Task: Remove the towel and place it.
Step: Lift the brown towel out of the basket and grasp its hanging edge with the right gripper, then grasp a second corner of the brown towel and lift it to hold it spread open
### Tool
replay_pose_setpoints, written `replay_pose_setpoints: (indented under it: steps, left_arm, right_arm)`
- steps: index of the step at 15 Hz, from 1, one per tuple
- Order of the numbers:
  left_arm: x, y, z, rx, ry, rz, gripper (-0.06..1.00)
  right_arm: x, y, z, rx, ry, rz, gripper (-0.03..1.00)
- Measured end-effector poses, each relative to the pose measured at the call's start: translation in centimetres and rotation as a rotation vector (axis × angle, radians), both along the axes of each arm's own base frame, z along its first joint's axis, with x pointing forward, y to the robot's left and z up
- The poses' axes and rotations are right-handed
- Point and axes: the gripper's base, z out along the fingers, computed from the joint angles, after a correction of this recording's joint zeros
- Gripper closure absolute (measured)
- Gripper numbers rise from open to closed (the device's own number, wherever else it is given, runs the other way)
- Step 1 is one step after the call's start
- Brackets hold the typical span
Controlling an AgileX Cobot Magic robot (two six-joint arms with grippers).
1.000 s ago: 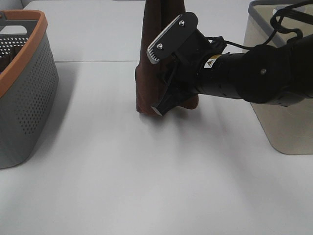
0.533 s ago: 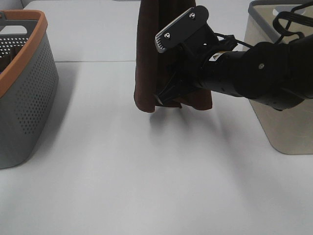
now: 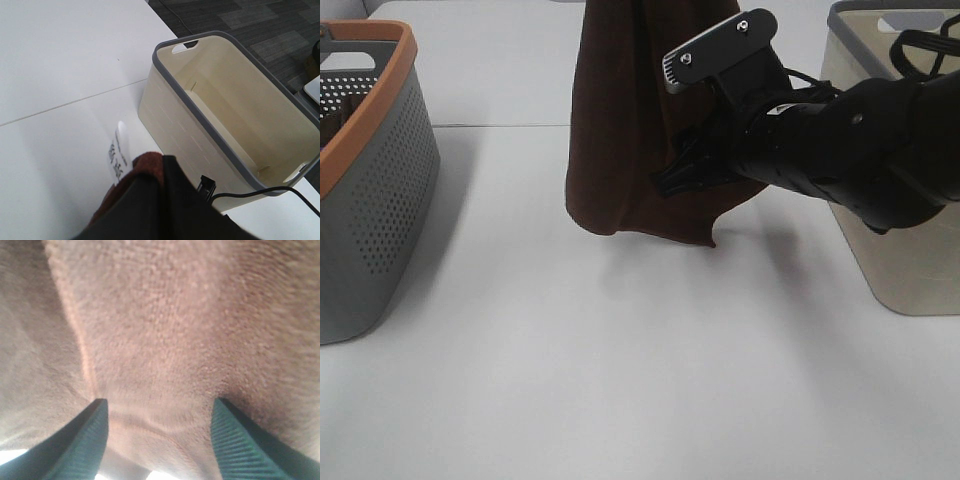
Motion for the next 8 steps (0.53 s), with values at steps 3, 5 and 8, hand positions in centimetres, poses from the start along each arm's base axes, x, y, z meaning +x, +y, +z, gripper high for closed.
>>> replay_pose_setpoints:
  steps: [3, 5, 8]
  left_arm:
    - [0.01, 0.00, 0.02, -0.001, -0.001, 0.000, 0.94]
    - [0.06, -0.05, 0.15, -0.015, -0.011, 0.002, 0.94]
    - [-0.18, -0.37, 0.30, -0.071, 0.022, -0.014, 0.94]
  right_arm:
    - [0.00, 0.10, 0.06, -0.013, -0.012, 0.021, 0.28]
    - [-0.01, 0.24, 0.11, -0.001, -0.015, 0.032, 0.21]
    - [-0.02, 0.47, 0.24, 0.062, -0.012, 0.027, 0.20]
